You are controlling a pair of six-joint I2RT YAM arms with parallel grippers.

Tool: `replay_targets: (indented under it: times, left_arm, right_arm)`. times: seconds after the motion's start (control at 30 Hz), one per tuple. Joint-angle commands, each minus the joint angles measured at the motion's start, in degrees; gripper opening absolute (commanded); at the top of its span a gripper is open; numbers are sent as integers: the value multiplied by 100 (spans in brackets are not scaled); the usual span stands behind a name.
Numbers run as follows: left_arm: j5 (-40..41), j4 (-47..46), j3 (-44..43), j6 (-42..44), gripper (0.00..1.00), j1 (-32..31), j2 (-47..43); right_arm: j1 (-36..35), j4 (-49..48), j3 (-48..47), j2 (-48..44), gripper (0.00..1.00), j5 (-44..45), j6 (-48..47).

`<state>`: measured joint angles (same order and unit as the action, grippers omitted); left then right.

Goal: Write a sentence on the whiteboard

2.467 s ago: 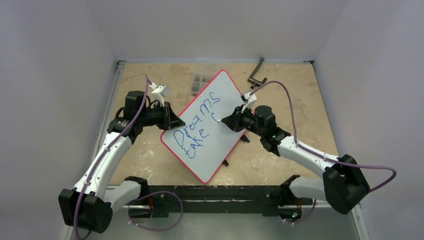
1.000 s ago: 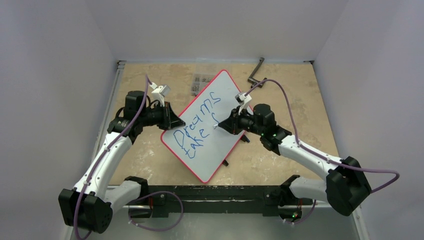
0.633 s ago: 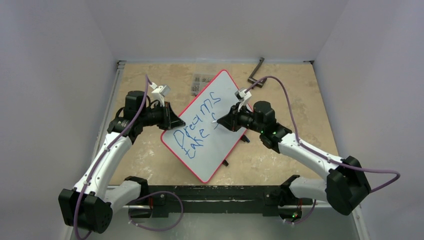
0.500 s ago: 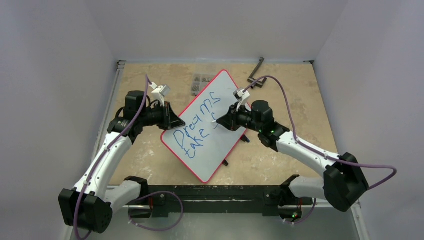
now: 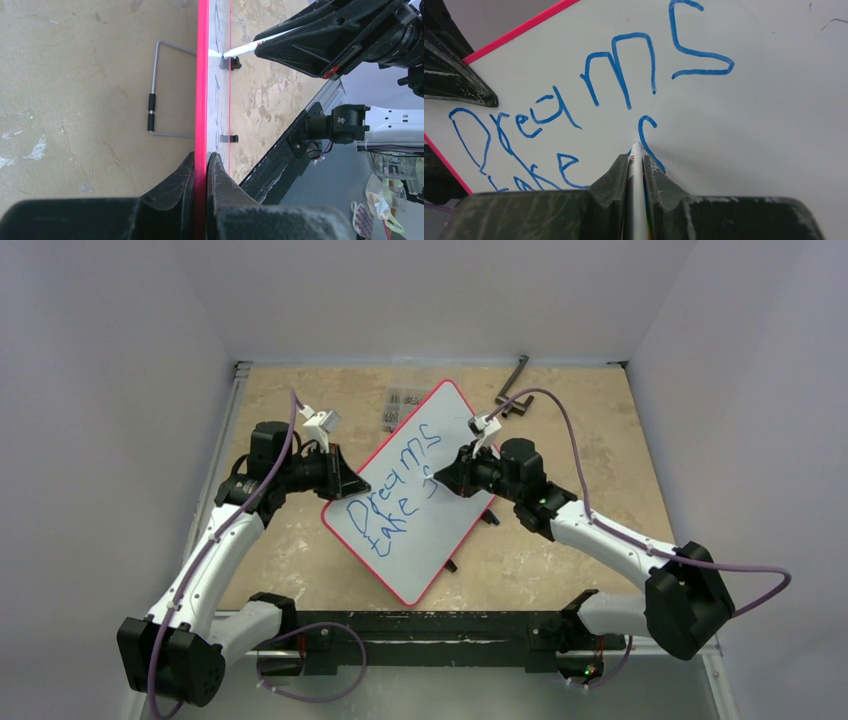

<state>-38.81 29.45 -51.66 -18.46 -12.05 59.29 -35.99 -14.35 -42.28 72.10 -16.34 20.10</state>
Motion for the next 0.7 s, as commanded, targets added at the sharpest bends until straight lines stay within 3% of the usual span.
replay_targets:
  times: [0.0, 0.67]
  left_arm:
    - [593, 102, 30, 710, 0, -43, 30]
    - [585, 105, 33, 710, 0, -43, 24]
  right_arm:
    - [-1, 23, -327, 82, 0, 633, -36]
    - [15, 255, -338, -196, 0, 787, -45]
